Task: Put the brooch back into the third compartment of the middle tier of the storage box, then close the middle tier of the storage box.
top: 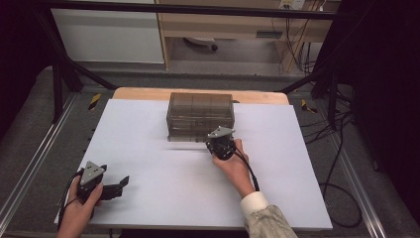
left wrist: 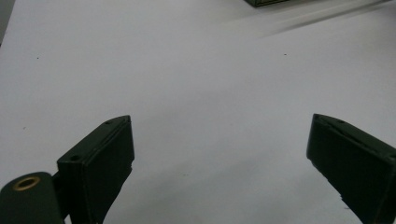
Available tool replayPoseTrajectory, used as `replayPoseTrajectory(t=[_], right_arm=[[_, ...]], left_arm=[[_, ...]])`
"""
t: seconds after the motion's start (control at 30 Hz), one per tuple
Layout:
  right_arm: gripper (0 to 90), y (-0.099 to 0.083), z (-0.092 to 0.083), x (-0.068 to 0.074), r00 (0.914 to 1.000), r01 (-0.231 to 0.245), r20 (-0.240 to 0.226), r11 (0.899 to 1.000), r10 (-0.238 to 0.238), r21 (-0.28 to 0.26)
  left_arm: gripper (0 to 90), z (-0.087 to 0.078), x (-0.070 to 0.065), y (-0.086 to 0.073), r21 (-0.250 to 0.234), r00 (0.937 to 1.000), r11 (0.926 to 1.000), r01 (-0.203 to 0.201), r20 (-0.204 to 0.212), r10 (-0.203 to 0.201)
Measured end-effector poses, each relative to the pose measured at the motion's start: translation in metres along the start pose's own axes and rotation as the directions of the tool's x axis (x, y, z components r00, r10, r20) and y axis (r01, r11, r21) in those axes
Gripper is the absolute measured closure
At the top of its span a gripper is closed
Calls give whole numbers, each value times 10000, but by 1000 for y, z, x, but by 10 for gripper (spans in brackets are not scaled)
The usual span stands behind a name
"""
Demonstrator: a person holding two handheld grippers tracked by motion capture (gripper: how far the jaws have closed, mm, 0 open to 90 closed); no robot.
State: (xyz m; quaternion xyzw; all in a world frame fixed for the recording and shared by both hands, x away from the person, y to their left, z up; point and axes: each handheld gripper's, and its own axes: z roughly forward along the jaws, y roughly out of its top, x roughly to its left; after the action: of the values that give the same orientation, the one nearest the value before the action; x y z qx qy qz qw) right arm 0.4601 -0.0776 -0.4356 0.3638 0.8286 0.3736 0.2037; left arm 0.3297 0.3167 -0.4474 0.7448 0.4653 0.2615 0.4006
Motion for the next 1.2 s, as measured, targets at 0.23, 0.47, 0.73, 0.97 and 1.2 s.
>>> replayPoseTrajectory(t=[0.23,0.47,0.73,0.97,1.2], right_arm=[[900,5,1,1,10000,93,-4,10000,-93,1],[900,4,4,-1,10000,19,-42,9999,-18,107],[900,6,6,-2,9992,379,81,9988,-382,313],[900,4,9,-4,9996,257,87,9989,-260,402],[900,3,12,-4,10000,29,28,9996,-30,287]], left_arm=[[73,-2,1,0,-57,9999,9999,118,-36,-118],[73,-3,2,-1,-3,10000,10000,35,-56,-35],[73,-3,3,-1,-82,9999,9999,129,-88,-129],[73,-4,2,0,-120,9999,9999,-43,-107,42],[73,-3,0,0,-87,9999,9999,-136,-76,136]])
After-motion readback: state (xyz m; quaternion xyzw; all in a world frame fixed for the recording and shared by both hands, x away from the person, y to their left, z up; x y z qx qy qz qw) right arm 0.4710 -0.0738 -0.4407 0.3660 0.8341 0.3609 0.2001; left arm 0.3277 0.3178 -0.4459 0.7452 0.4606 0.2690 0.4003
